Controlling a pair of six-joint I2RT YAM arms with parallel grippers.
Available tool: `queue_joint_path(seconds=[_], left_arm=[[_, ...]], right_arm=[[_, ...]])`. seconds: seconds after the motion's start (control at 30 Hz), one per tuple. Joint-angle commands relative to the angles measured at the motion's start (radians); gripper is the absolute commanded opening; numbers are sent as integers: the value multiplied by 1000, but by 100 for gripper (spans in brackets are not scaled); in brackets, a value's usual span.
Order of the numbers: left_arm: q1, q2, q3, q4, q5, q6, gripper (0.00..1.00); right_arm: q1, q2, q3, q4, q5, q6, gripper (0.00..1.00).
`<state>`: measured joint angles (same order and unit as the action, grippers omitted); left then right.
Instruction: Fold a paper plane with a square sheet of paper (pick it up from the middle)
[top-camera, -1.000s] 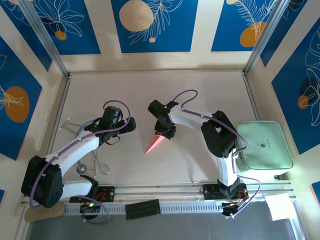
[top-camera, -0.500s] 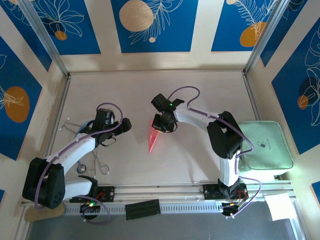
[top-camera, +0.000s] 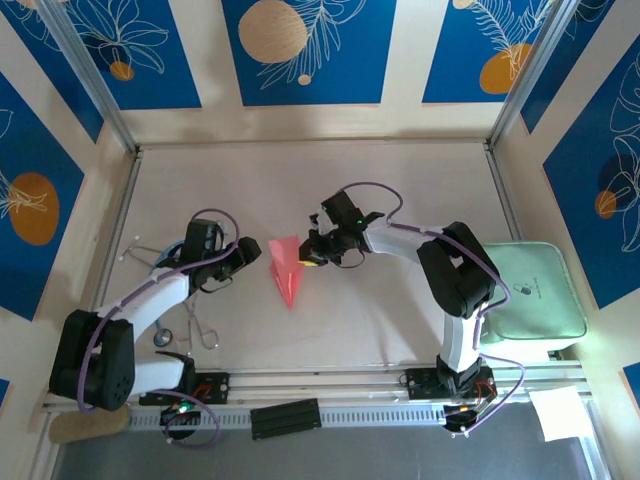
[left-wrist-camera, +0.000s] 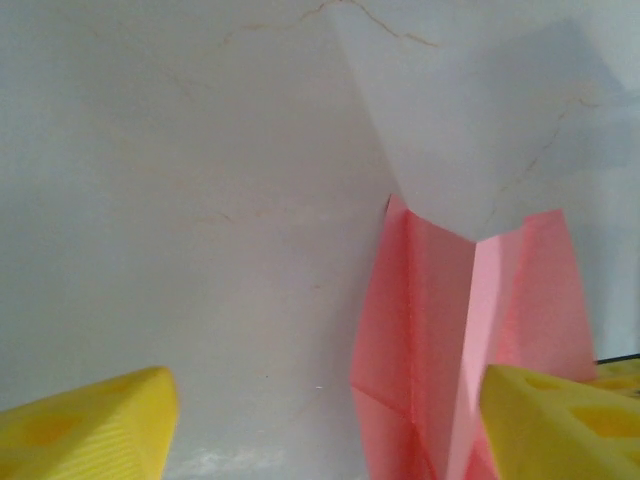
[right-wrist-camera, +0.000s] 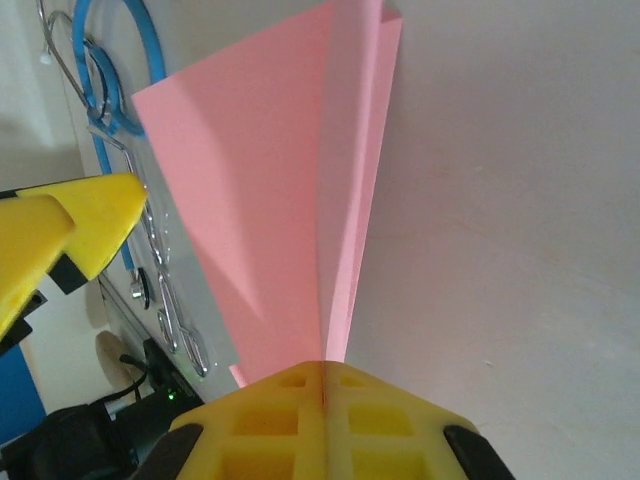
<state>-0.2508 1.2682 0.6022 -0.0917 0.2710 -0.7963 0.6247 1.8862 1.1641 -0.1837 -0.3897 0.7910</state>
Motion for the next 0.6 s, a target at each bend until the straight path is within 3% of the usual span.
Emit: queue_joint_path(seconds=[0.0,0.17,0.57], left_arm=[[5,41,-30,66,90,-39,67],[-21,113,-37,145,178,-78,53],[-128,280,29,270,307,-98,53]], right_arm=[[-30,32,-62,97,-88,-16,3],[-61,36,-113,117,-81,-13,5],[-71,38,-127,122,-77,-13,6]])
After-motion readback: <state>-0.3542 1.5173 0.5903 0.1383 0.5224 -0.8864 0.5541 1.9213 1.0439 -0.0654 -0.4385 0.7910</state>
